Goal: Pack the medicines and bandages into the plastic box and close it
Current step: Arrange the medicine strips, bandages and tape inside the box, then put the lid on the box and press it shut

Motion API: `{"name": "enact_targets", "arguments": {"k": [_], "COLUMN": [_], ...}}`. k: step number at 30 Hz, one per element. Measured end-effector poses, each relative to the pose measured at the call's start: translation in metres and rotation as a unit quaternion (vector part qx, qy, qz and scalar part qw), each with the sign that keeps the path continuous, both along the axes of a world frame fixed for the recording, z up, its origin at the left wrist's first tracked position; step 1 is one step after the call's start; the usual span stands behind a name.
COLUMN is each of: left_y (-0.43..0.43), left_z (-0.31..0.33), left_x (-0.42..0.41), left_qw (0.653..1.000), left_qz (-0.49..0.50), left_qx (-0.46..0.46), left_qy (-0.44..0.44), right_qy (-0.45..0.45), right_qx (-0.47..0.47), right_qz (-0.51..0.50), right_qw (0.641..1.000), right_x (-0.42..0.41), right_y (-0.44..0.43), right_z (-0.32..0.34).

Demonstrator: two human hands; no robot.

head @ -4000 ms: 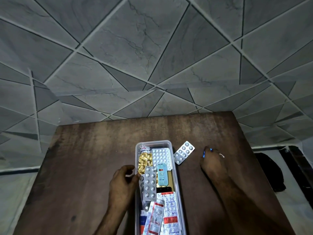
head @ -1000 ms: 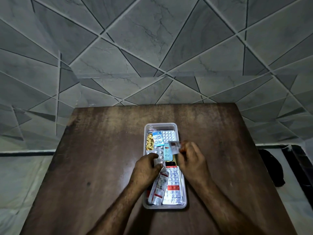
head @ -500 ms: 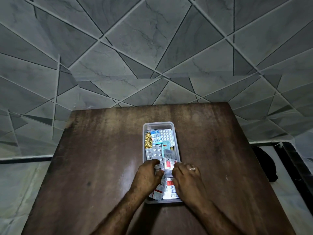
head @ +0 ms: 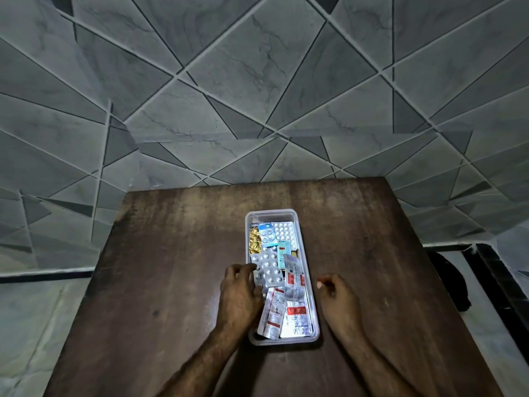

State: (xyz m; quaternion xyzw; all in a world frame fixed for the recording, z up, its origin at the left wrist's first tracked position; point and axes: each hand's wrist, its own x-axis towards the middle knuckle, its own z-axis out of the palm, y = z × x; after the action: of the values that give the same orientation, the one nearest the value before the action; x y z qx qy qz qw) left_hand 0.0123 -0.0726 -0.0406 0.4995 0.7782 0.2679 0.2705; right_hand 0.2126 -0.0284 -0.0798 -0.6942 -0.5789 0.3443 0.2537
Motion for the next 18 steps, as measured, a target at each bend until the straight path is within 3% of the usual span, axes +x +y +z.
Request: {"name": "enact_targets", "arguments": {"k": [9,18], "left_y": [-0.006,-0.007], "left_z": [-0.003,-0.007], "left_x": [-0.006,-0.008], "left_qw": [0.994,0.985], "left_qz": [0.034,0.021], "left_qx": [-0.059,-0.116], "left_qy": [-0.089,-0.122], "right_qy": [-0.017,-0.01], "right_qx": [-0.161,-0.189], "right_qz": [-0.016,-0.014], "right_qw": [0.987,0.982], "right_x": [-0.004,-0.012], "right_y": [0.009,0.012], "right_z": [-0.018,-0.017]}}
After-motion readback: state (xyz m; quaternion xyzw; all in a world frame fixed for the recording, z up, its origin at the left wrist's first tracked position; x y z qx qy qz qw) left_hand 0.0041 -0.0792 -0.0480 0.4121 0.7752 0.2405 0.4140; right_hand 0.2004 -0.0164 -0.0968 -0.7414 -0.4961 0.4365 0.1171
